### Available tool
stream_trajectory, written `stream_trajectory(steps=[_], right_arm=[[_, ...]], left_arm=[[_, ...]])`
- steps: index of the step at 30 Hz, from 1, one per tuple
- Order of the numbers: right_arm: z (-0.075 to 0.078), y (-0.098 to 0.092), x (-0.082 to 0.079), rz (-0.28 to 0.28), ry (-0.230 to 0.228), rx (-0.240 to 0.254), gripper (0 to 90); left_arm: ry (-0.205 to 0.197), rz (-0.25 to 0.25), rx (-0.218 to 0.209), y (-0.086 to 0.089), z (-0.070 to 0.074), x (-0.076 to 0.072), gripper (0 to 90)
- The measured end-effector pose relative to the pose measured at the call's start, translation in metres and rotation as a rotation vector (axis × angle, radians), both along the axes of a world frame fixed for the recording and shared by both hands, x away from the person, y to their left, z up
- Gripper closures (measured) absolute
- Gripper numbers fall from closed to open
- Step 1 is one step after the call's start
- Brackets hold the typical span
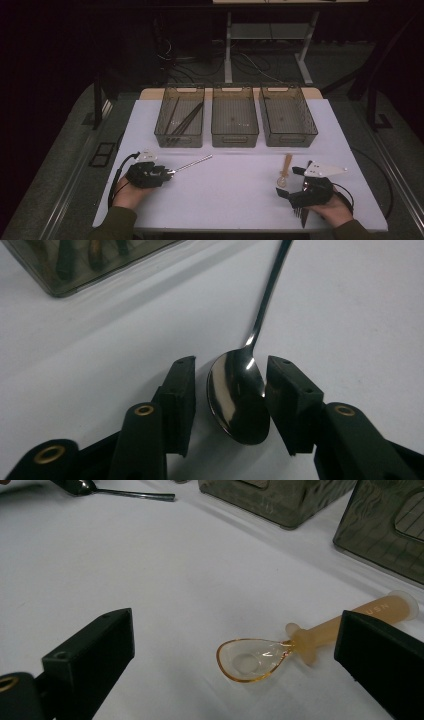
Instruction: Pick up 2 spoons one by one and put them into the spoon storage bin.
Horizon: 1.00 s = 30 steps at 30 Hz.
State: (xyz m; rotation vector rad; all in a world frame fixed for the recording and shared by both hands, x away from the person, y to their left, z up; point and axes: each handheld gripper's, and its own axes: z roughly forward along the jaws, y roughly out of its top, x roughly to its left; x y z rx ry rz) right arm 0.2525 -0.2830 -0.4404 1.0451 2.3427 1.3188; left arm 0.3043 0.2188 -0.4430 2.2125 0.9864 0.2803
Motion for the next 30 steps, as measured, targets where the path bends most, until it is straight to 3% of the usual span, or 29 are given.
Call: stream_trajectory(steps=[11, 17, 22, 30], right_arm=[[0.0003, 0.0, -0.0001, 0.001, -0.003, -0.001, 2.5], [0.0002, 0.0001, -0.0001, 0.001, -0.001, -0.003, 2.5], [0.0, 0.0002, 0.0002, 0.001, -0.001, -0.003, 2.5], [0.0003, -0.0002, -0.0004, 0.001, -0.001, -0.001, 2.5]], left_arm=[[0.012, -0.038, 0.02, -0.0007, 0.0024, -0.0009, 68.1], [0.013, -0.053, 0.002, -0.0005, 0.0051, -0.0016, 78.7], [0.036, -0.076, -0.008, -0.0022, 0.006, -0.0019, 85.2], [0.037, -0.074, 0.019, -0.0052, 0.0081, -0.0027, 86.5]])
